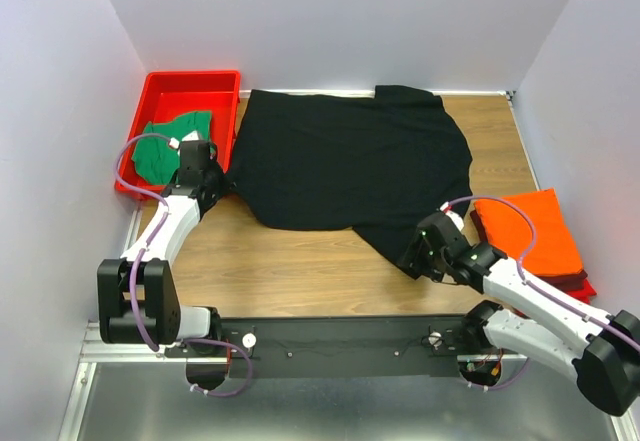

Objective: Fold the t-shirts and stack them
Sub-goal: Fold the tshirt

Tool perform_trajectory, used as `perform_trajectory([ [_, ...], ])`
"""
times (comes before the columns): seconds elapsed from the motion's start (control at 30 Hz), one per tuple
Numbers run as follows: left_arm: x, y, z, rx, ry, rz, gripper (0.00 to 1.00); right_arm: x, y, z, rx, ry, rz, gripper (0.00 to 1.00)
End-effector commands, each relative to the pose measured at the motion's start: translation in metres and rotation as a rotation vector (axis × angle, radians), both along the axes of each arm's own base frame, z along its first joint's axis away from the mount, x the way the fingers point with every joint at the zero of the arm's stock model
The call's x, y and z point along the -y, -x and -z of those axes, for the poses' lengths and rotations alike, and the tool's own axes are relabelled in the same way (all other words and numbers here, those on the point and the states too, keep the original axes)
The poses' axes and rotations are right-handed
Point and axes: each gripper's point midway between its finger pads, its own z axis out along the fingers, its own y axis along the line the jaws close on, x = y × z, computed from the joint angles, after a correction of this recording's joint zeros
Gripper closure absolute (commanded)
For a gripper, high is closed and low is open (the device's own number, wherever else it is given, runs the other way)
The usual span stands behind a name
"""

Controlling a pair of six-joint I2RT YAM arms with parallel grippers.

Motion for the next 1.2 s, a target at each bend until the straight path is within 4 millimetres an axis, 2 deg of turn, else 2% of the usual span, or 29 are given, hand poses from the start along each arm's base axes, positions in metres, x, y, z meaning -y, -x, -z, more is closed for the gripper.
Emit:
perform_trajectory([
  [0.0,0.001,0.001,0.007,-0.007,0.004,0.02,1.0,0.008,-0.014,0.005,0.071,0.043,0.084,0.35],
  [0.03,0.001,0.001,0.006,-0.006,0.003,0.021,1.0,0.008,-0.015,0.004,0.08,0.04,0.091,0.36],
  [0.13,0.001,0.001,0.006,-0.006,0.002,0.022,1.0,0.008,-0.018,-0.003,0.109,0.03,0.096,0.54],
  [0.17,0.001,0.002,0.007,-0.009,0.003,0.021,1.0,0.008,-0.019,-0.007,0.124,0.024,0.093,0.65],
  [0.23,0.001,0.003,0.008,-0.011,0.003,0.021,1.0,0.008,-0.018,-0.01,0.124,0.023,0.086,0.76],
  [0.27,0.006,0.004,0.009,-0.014,0.021,0.041,1.0,0.006,-0.018,-0.012,0.122,0.019,0.079,0.86],
  [0.37,0.007,0.006,0.011,-0.018,0.029,0.045,1.0,0.003,-0.014,-0.011,0.081,0.023,0.065,0.99],
  [0.43,0.009,0.009,0.014,-0.025,0.036,0.051,1.0,0.003,-0.014,-0.023,0.073,0.023,0.071,1.0],
  [0.47,0.009,0.01,0.013,-0.022,0.039,0.051,1.0,0.0,-0.018,-0.039,0.101,0.003,0.073,1.0],
  [0.5,0.009,0.011,0.013,-0.022,0.04,0.05,1.0,0.005,-0.015,-0.036,0.087,0.026,0.071,1.0],
  [0.6,0.011,0.017,0.016,-0.023,0.05,0.056,1.0,0.018,-0.011,-0.069,0.102,0.066,0.087,0.99],
  [0.73,0.013,0.024,0.02,-0.028,0.058,0.061,1.0,0.034,0.0,-0.089,0.088,0.116,0.107,1.0],
  [0.77,0.013,0.026,0.02,-0.027,0.059,0.06,1.0,0.034,-0.001,-0.105,0.116,0.096,0.111,1.0],
  [0.83,0.015,0.03,0.022,-0.03,0.064,0.063,1.0,0.043,0.006,-0.115,0.109,0.118,0.126,0.99],
  [0.87,0.015,0.033,0.022,-0.029,0.072,0.061,1.0,0.046,0.005,-0.128,0.129,0.113,0.137,1.0],
  [0.93,0.017,0.037,0.022,-0.028,0.081,0.06,1.0,0.058,0.012,-0.136,0.126,0.149,0.158,1.0],
  [1.0,0.018,0.043,0.023,-0.033,0.093,0.057,1.0,0.063,0.013,-0.149,0.149,0.145,0.169,0.99],
  [1.17,0.023,0.058,0.021,-0.051,0.097,0.049,1.0,0.074,0.025,-0.158,0.14,0.163,0.173,1.0],
])
